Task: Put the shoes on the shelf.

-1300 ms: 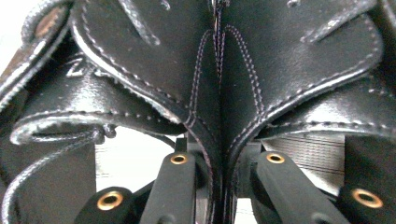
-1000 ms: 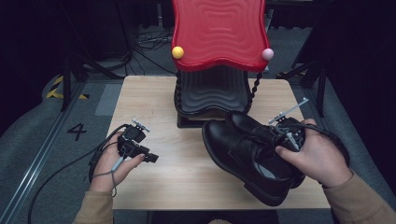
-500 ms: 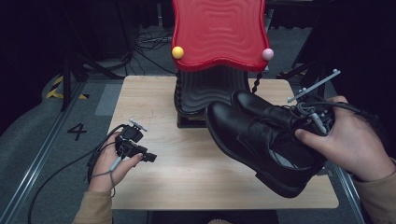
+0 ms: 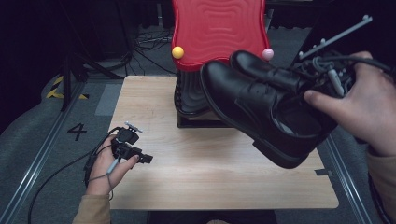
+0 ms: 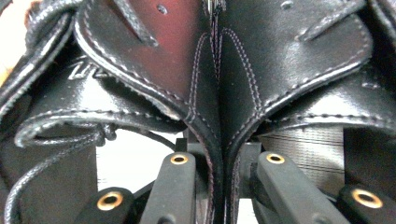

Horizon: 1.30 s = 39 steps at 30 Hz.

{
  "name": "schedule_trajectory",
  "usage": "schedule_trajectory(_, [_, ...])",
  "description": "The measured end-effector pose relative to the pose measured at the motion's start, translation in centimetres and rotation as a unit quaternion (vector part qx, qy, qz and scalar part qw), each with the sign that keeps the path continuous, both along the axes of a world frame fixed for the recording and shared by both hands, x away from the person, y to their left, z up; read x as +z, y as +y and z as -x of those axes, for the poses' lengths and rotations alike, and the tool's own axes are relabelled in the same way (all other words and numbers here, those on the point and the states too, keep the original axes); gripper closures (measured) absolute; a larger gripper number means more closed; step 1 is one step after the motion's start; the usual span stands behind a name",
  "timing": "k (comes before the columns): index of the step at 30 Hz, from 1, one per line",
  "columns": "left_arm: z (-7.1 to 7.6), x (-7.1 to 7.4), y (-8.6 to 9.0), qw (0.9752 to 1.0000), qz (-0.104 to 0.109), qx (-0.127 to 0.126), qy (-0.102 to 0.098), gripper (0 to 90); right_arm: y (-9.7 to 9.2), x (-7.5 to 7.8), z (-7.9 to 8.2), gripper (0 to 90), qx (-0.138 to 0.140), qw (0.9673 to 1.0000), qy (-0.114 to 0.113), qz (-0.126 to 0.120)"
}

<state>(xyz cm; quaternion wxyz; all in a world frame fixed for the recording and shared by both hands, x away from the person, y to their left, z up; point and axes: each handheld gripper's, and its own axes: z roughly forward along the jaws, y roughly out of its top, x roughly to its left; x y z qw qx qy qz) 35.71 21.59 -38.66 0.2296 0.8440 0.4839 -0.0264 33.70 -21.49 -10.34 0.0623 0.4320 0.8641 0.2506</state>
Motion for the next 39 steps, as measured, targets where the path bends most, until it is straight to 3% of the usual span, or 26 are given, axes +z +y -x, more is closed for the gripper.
schedule_trajectory(7, [1.5,-0.1,1.6,1.0,0.003,0.009,0.002,39.6,1.8,3.5,-2.9,81.7,-0.026,0.9993,-0.023,0.011])
schedule_trajectory(8, [1.5,-0.1,1.6,1.0,0.003,0.009,0.002,39.2,1.8,3.5,-2.9,81.7,-0.026,0.9993,-0.023,0.011])
schedule_trajectory(15, [1.8,-0.2,2.7,0.9995,0.018,0.027,0.002,37.5,4.3,5.8,-7.3,81.8,-0.053,0.9977,-0.04,0.013])
schedule_trajectory(22, [1.8,0.0,3.0,0.9993,0.025,0.026,0.002,37.0,5.4,7.6,-9.7,81.8,-0.083,0.9955,-0.044,0.003])
schedule_trajectory(28, [1.4,-0.1,2.9,0.9993,0.029,0.023,0.001,36.6,6.1,9.0,-12.0,81.7,-0.125,0.9909,-0.051,0.0])
schedule_trajectory(34, [1.0,-0.3,2.9,0.9993,0.03,0.02,0.006,36.9,6.2,9.3,-14.0,81.8,-0.157,0.9849,-0.063,-0.038])
schedule_trajectory(39, [0.9,-0.2,2.8,0.9992,0.035,0.016,0.005,36.9,7.3,9.5,-15.3,81.8,-0.175,0.9817,-0.068,-0.033])
